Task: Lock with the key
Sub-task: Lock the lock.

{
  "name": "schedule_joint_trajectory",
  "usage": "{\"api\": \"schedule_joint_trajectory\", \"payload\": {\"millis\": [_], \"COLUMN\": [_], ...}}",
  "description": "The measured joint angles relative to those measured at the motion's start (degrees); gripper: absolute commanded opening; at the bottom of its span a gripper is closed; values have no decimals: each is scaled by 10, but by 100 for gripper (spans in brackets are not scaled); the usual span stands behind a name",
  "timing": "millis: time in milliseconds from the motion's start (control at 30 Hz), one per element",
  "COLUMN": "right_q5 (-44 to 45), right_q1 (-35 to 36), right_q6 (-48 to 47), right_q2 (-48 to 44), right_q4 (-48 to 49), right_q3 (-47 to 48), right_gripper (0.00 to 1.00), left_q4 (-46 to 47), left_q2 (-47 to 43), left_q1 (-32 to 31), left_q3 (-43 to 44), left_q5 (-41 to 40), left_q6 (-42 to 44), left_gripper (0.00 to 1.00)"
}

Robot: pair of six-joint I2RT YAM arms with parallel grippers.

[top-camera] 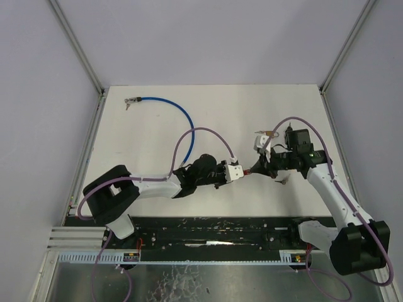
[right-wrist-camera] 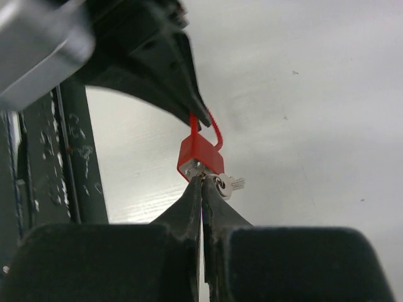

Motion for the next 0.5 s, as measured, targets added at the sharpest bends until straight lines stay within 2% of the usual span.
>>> {"api": "schedule_joint_trajectory", "payload": {"millis": [100, 167, 267, 500], "right_q5": [-17, -25, -32, -58], "right_q1": [1, 1, 1, -6], "right_q6": [-159, -244, -334, -395], "right_q2": [-38, -54, -63, -81], "right_q4": [-54, -86, -121, -164], "right_q3": [-19, -24, -25, -20], "right_gripper": [0, 5, 10, 21], "left_q4": [-31, -43, -52, -48], "left_q2": [-7, -12, -15, -23], "left_q1": [8, 11, 14, 20], "left_q3": [10, 12, 13, 7], "left_q5": [47, 75, 103, 125], "left_q6": [-1, -3, -10, -37], "left_gripper": [0, 0, 0, 0]}}
